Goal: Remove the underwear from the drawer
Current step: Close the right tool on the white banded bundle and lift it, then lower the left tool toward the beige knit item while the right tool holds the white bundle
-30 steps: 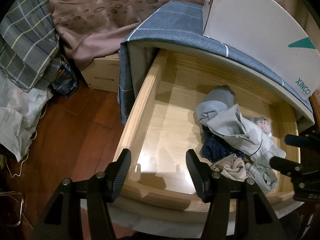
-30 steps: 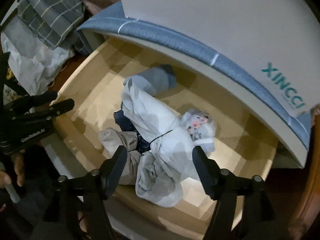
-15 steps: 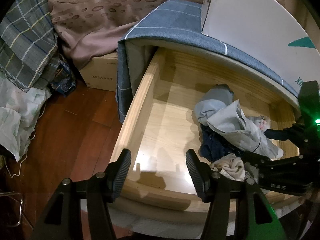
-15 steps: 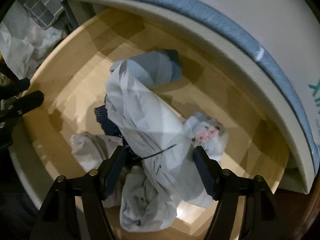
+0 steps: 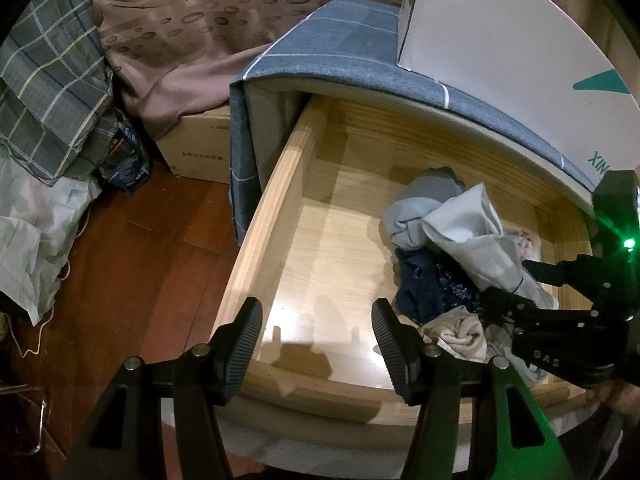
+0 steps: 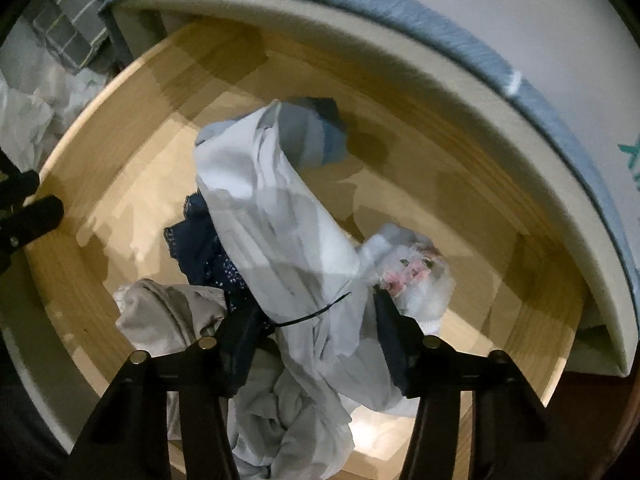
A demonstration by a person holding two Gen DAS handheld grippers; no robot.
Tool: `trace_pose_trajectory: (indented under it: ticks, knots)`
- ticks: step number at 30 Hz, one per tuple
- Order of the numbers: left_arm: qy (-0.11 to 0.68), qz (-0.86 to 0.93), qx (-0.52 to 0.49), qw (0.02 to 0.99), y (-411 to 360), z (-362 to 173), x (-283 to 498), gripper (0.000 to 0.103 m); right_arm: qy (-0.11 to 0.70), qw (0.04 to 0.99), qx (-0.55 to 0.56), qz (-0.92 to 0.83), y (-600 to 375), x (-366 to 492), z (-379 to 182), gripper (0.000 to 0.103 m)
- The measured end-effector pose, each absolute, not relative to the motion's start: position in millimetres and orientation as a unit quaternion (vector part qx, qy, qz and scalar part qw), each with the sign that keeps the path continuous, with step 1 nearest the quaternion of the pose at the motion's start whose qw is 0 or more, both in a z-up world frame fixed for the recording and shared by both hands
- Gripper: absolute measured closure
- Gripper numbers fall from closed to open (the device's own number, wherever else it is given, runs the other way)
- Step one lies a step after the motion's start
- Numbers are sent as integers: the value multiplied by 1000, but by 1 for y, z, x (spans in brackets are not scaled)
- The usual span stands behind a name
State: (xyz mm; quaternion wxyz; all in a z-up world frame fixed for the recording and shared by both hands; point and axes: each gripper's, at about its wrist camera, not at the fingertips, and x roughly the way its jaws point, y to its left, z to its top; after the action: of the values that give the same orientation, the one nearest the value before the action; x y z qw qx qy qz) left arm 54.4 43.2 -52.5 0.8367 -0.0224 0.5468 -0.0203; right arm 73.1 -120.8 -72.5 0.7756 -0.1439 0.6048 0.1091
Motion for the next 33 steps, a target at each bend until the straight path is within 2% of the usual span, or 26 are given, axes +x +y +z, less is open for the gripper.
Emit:
trace_pose_trajectory:
  ticks: [4,8,33]
  knots:
    - [547,-20,-23,837,42,-53,55,45,601,782,-126,107,-128,68,-62,60]
    - [546,-20,-21,837,40,-53,55,45,594,791,-107,100,-132,65,-48,72]
    - [544,-20,-20,839,45,-51,54,45,601,798,1,40,-191,43,-3,75]
